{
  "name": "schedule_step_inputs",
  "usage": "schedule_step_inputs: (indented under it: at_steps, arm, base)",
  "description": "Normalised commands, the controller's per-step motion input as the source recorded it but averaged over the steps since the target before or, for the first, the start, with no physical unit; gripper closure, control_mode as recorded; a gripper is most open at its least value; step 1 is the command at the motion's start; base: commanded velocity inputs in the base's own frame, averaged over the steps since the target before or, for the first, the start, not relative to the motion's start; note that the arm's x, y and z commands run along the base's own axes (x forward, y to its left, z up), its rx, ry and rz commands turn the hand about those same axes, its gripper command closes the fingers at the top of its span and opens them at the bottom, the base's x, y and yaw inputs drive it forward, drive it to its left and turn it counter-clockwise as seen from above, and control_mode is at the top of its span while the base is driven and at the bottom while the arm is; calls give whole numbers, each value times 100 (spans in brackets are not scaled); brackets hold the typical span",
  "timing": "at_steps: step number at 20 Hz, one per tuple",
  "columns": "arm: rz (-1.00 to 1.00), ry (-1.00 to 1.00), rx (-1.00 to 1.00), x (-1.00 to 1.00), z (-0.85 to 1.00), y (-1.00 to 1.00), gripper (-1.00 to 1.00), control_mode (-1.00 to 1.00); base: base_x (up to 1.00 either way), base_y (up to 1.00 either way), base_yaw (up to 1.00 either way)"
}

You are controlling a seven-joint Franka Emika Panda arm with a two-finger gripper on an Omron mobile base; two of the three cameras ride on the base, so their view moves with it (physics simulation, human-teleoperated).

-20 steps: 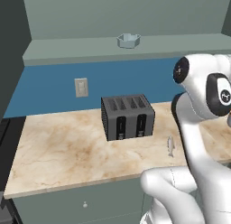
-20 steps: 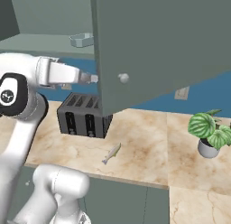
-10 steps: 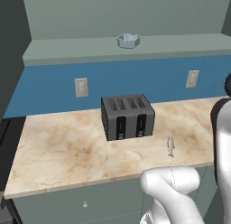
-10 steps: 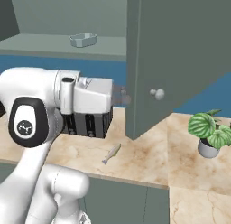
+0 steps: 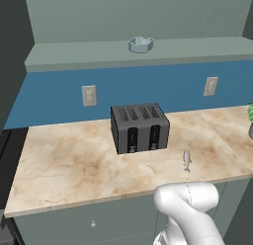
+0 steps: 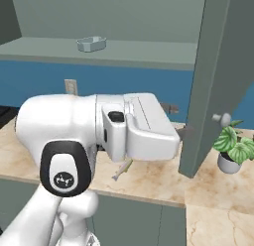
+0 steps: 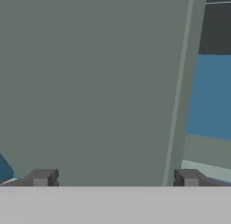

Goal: Retrieve the tupperware from the cabinet, then place the raw meat into the tupperware to avoid contamination.

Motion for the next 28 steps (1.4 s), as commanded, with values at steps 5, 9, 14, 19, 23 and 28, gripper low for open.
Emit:
schedule_step_inputs:
  at_steps: [5, 9, 14, 19, 23, 28]
  arm:
    - [16, -10, 3, 39, -37, -64, -100, -100]
    - [15, -4, 2, 48, -47, -62, -100, -100]
    - [15, -1, 1, 55, -60, -58, -100, -100]
    - [16, 0, 0, 65, -65, -54, -100, -100]
    - [17, 0, 0, 73, -64, -47, -100, -100]
    - [15, 0, 0, 85, -67, -44, -100, -100]
  base:
    - [0, 0, 0]
    - [0, 0, 0]
    - [0, 0, 0]
    - [0, 0, 0]
    - [0, 0, 0]
    - [0, 0, 0]
